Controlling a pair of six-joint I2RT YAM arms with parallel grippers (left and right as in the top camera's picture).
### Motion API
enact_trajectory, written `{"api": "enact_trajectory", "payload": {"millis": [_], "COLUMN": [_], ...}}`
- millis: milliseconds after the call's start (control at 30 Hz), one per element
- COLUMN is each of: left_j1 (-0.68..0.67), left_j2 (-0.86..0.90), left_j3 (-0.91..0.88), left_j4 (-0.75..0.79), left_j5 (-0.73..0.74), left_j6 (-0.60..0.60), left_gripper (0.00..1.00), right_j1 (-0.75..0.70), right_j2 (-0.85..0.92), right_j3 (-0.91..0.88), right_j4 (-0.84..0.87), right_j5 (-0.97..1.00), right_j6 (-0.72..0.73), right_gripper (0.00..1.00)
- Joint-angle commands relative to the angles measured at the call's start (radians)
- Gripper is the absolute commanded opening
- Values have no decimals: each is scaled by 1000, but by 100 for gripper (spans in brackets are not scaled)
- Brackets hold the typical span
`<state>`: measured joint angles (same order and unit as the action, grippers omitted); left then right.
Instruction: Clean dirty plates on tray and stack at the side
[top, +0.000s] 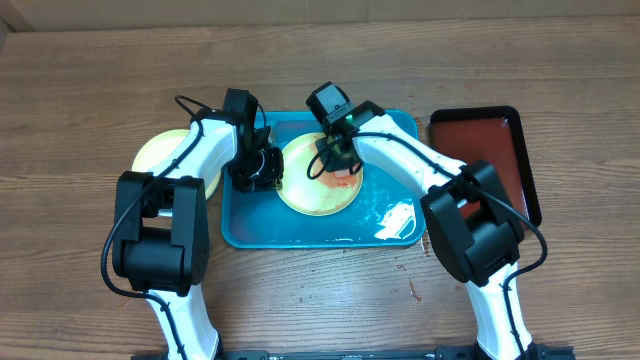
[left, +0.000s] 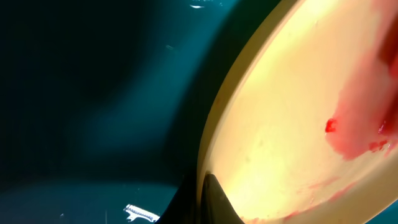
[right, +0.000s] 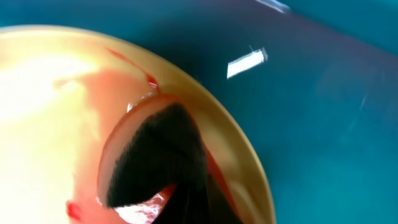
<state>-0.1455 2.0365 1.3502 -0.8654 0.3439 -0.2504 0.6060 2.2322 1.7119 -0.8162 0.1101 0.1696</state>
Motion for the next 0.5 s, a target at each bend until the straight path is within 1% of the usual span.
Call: {"api": "enact_trajectory", "payload": {"millis": [0,133,233,333,467], "left_j1": [3,3,3,3,3], "left_j2": [11,11,11,11,11], "left_j3": [-10,-10,-10,-10,-10], "left_j4": [-7,-13,-17,-15,-13], "left_j5": [-28,-27,-18,-10,-10], "left_j6": [61,65,72,71,71], "left_gripper": [4,4,4,4,4], "right_j1": [19,16,16,16,-2], "right_j2": [35,35,35,35,35], "right_j3": [-13,-13,-13,-13,-12], "right_j4": [77,176,211,205,146], "right_j5": [-32,-173,-251,-270,-260], "right_j6": [13,14,14,14,14], "right_gripper": [4,4,4,4,4]}}
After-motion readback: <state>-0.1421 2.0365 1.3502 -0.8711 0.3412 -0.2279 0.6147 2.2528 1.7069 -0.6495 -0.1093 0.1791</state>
